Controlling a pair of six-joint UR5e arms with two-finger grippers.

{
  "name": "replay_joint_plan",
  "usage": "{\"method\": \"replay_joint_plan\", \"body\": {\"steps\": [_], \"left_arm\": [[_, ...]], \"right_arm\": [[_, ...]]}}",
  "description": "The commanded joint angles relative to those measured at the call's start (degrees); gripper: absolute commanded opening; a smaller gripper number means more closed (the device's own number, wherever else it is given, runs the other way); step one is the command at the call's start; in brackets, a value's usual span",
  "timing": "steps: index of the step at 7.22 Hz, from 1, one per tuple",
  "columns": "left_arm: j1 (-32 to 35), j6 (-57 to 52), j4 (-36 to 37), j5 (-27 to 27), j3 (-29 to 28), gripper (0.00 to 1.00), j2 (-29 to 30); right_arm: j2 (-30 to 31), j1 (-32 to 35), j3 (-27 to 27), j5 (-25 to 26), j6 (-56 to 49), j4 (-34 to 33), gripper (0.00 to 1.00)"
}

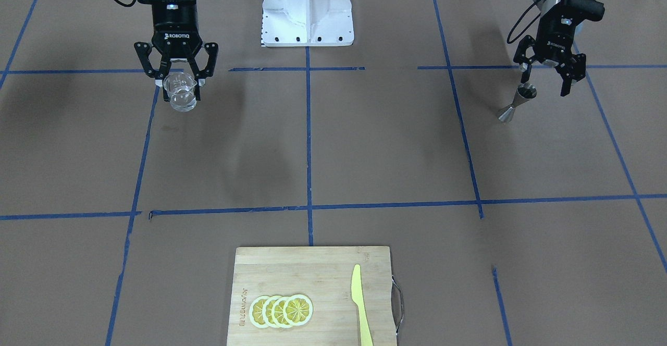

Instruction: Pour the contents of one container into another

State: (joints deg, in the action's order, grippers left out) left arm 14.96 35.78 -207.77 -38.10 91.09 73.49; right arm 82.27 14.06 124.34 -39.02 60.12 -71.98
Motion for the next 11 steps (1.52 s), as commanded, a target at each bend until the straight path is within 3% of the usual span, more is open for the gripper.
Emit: {"method": "replay_joint_plan", "body": {"steps": [1, 4, 7, 9, 10, 11], "left_arm": [[11.95, -0.01, 2.34, -14.03, -1.17, 1.0, 0.5], [29.0, 0.0, 15.92, -30.3, -1.36, 1.0, 5.31], [48.26, -0.36, 36.14, -54.37, -2.05, 1.0, 14.28], [58.03, -5.23, 45.9, -69.94, -3.99, 1.0, 16.5], [62.07, -10.85, 51.7, -74.26, -4.08, 1.0, 16.51], [63.16, -12.29, 55.76, -75.87, -4.34, 1.0, 16.77]], "right_arm": [[0.0, 0.0, -0.14, 0.09, 0.0, 0.0, 0.0], [0.09, 0.0, -0.32, 0.09, 0.0, 0.0, 0.0], [0.0, 0.0, -1.46, 0.09, 0.09, 0.0, 0.0], [0.09, 0.0, -3.12, 0.09, 4.01, 0.09, 0.0], [0.09, 0.0, -4.96, 0.35, 4.74, 0.61, 0.0], [0.09, 0.09, -7.85, 1.14, 5.09, 6.36, 0.0]]}}
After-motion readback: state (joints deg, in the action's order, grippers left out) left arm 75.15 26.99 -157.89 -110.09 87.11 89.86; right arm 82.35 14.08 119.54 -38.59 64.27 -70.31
